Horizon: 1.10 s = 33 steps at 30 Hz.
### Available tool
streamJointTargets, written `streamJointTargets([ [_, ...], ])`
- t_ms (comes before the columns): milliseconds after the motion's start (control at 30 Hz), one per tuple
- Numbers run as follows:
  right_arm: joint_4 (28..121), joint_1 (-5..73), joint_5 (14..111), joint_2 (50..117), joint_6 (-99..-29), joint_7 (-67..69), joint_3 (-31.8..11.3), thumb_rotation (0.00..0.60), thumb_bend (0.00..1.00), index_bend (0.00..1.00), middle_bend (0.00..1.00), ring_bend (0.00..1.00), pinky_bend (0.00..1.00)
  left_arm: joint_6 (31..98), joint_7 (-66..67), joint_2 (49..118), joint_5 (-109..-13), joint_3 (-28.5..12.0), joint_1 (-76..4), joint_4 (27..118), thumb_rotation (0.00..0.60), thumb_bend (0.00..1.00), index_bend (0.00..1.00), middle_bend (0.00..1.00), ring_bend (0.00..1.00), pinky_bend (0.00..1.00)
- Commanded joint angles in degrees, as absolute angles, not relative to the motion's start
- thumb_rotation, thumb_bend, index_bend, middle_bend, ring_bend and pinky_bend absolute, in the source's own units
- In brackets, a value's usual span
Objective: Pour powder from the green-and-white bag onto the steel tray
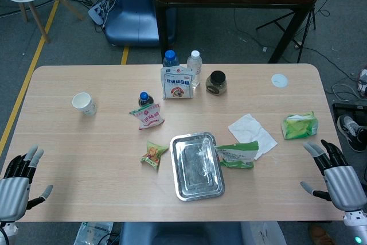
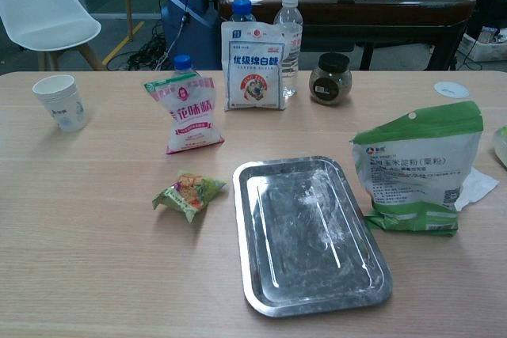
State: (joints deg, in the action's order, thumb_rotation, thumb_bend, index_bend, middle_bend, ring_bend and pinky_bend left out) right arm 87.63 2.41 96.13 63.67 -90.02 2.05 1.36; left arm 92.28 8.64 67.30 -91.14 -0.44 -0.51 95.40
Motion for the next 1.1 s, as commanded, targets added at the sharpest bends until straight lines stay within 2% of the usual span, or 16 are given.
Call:
streamJointTargets([
  [33,87.88,2.58,96.33,63.65,-89.72,1.71,1.42,0.6,0.01,0.06,0.17,0.01,0.08,92.07,8.61,67.37,-90.99,-0.44,-0.52,95.26,0.6,0.22,0.04,0.03,0.09,0.06],
  [367,87.7,3.6,93.86,63.43,-86.6,3.8,0.87,0.6,0.01,0.06,0.17,0.01,0.08,92.14,7.85,67.49,-91.15,-0.21,-0.22,94.54,0.6,0.22,0.04,0.03,0.09,0.06],
  [600,86.29,6.87,91.45,64.55,-79.51,7.35,0.54,0.6,0.01,0.06,0.17,0.01,0.08,92.14,7.47,67.68,-91.27,-0.12,-0.11,94.25,0.6,0.22,0.04,0.03,0.09,0.06],
  [1100,76.63,13.92,90.96,74.43,-68.74,21.62,0.66,0.6,0.01,0.06,0.18,0.02,0.08,92.8,7.17,67.47,-91.18,-0.11,0.56,94.1,0.6,0.22,0.04,0.03,0.09,0.06],
])
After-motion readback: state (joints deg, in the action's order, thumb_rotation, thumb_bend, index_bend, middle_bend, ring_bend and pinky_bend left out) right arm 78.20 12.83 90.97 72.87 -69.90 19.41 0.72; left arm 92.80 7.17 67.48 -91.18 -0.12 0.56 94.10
